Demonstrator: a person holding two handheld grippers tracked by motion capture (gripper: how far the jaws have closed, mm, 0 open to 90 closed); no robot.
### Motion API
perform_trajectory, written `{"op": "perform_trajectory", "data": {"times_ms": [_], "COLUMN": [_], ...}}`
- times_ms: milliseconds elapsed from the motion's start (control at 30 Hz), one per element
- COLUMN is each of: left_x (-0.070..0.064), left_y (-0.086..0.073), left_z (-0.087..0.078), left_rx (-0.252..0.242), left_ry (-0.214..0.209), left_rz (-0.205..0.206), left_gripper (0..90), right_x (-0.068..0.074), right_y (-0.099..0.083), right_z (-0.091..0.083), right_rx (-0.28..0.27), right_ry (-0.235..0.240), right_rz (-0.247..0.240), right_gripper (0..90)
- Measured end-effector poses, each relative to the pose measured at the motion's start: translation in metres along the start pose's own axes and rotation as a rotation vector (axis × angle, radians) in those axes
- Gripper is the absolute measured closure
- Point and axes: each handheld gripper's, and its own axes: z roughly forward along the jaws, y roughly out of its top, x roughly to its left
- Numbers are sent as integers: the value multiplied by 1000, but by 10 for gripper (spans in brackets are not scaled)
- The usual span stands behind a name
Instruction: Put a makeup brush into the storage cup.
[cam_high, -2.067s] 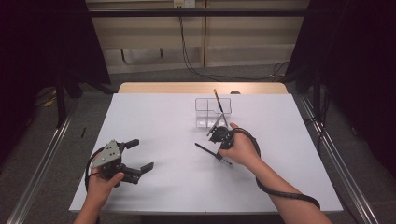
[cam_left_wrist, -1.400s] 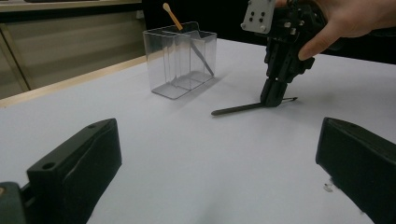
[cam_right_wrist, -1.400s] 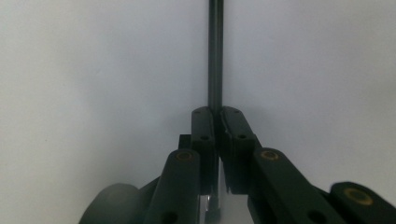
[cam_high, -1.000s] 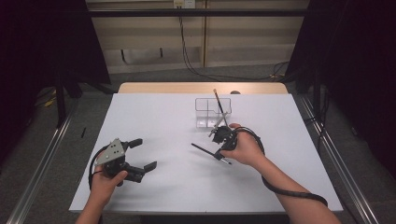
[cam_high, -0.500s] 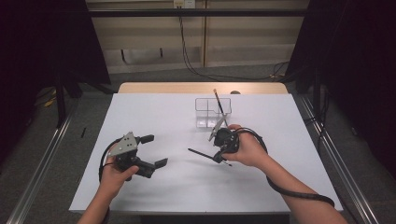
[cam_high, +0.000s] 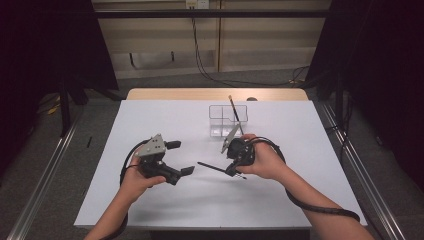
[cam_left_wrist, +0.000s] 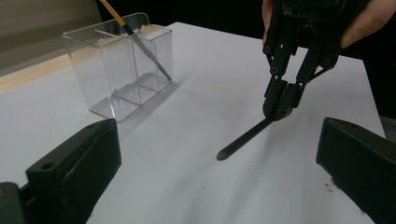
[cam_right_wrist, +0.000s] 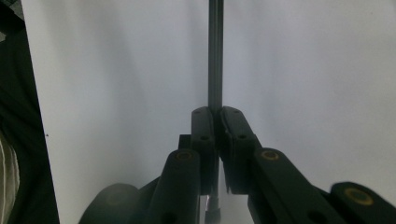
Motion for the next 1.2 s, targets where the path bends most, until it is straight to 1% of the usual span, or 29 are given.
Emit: {"op": "perform_trajectory", "data": {"times_ms": [67, 133, 167, 233, 267, 300, 333, 367, 400, 467, 533, 567, 600, 633, 833, 867, 900, 967, 1000, 1033, 1067, 1100, 1167, 1200], "left_x": [0, 1, 1, 1, 0, 0, -1, -1, -2, -2, -2, -2, -3, -3, -5, -6, -7, -8, -9, -9, -9, -9, -10, -9], "left_y": [2, 4, 5, 7, 8, 9, 10, 12, 13, 15, 18, 18, 19, 20, 27, 27, 28, 29, 30, 31, 31, 32, 33, 34], "left_z": [4, 7, 9, 13, 14, 16, 18, 20, 22, 26, 30, 32, 33, 35, 43, 44, 45, 46, 47, 47, 47, 47, 48, 49], "left_rx": [16, 36, 51, 78, 96, 116, 127, 142, 159, 194, 232, 240, 260, 278, 346, 353, 367, 385, 390, 401, 410, 413, 424, 432], "left_ry": [-3, -10, -5, -10, -7, -13, -21, -22, -17, -26, -33, -37, -41, -44, -70, -72, -68, -78, -67, -65, -74, -84, -95, -92], "left_rz": [-17, -18, -10, -12, -2, 5, 4, 7, 11, 28, 31, 28, 40, 50, 95, 96, 108, 120, 133, 153, 158, 168, 168, 168], "left_gripper": [0, 0, 0, 0, 0, 0, 0, 0, 0, 1, 10, 11, 23, 31, 65, 81, 103, 140, 156, 188, 231, 251, 306, 325], "right_x": [1, 3, 4, 5, 5, 5, 5, 5, 5, 5, 4, 4, 5, 5, 4, 4, 4, 5, 5, 6, 6, 7, 7, 7], "right_y": [1, 3, 4, 5, 6, 6, 7, 7, 8, 8, 9, 9, 9, 9, 8, 8, 8, 8, 8, 8, 8, 9, 10, 11], "right_z": [0, 0, 0, 1, 1, 1, 1, 0, 0, 0, -1, -1, -2, -2, -3, -3, -3, -3, -2, -2, -1, -1, -1, -1], "right_rx": [-6, -3, 1, 2, 1, 6, 3, 5, 9, 9, 11, 12, 17, 16, 17, 12, 12, 11, 13, 14, 12, 17, 28, 29], "right_ry": [-7, -8, -5, -5, -7, -5, -4, -5, -2, -7, -7, -7, -7, -8, -1, -3, -2, 2, 5, 6, 3, 7, 6, 7], "right_rz": [-9, -18, -19, -26, -28, -27, -35, -30, -36, -35, -48, -47, -44, -53, -52, -61, -65, -68, -70, -72, -81, -72, -79, -88], "right_gripper": [847, 847, 847, 847, 847, 847, 847, 847, 847, 847, 847, 847, 847, 847, 847, 847, 847, 847, 847, 847, 847, 847, 847, 847]}}
